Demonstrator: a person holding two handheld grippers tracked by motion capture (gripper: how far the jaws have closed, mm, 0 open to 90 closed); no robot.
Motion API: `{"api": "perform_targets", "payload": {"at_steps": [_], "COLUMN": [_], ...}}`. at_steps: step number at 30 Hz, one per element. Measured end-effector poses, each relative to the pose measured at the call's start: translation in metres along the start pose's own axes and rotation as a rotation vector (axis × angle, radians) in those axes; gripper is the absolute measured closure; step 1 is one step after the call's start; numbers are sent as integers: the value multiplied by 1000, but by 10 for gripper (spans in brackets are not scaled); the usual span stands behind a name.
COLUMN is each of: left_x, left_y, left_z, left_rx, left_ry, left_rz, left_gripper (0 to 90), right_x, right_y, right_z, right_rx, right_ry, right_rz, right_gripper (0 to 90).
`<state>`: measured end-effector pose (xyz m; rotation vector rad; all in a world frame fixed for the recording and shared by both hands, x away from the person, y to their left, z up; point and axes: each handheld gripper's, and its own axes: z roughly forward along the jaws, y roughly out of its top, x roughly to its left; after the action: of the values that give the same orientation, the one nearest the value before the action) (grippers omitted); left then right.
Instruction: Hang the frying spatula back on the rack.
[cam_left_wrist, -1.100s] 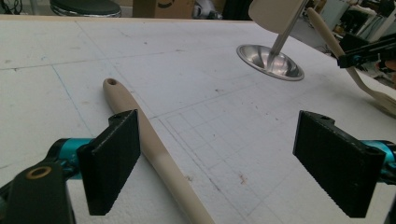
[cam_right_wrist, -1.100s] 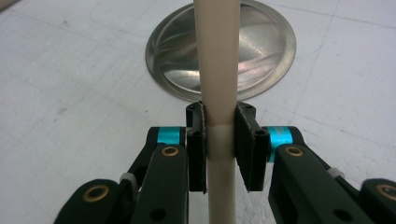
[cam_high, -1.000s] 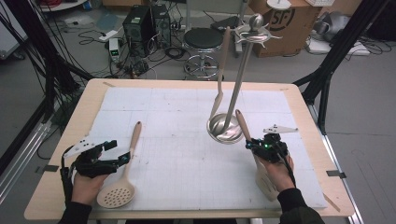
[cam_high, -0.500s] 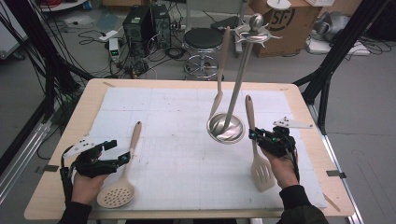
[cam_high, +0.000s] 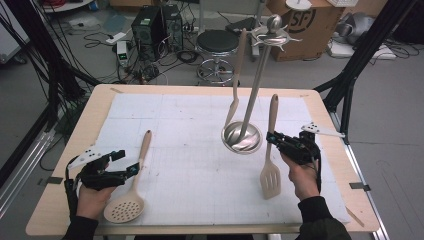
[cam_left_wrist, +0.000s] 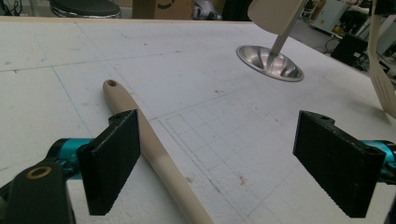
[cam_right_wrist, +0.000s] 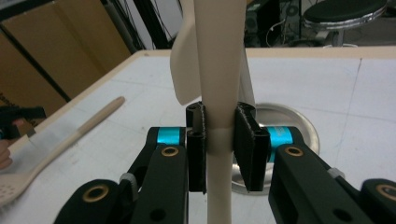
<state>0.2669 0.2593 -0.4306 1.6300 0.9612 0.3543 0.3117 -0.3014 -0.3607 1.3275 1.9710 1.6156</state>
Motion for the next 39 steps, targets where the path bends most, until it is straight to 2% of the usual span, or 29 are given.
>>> {"api": "perform_targets", "payload": {"at_steps": [5, 8, 18, 24, 39], "left_x": [-1, 0, 0, 0, 0], "left_y": [0, 0, 0, 0, 0], "left_z": [1, 1, 0, -1, -1], "left_rx": [2, 3, 0, -3, 0], "left_ry": [0, 0, -1, -1, -3], "left_rz": [1, 1, 0, 1, 2], "left_gripper": [158, 158, 158, 158, 158], "right_x": [6, 11, 28, 33, 46], "right_y": [6, 11, 35, 45, 69], "right_z": [-4, -4, -7, -12, -18], "right_rx": [-48, -61, -92, -139, -201], "right_ry": [17, 18, 40, 52, 72], "right_rz": [-13, -39, -65, -70, -93], "right_gripper": [762, 762, 762, 762, 761]}}
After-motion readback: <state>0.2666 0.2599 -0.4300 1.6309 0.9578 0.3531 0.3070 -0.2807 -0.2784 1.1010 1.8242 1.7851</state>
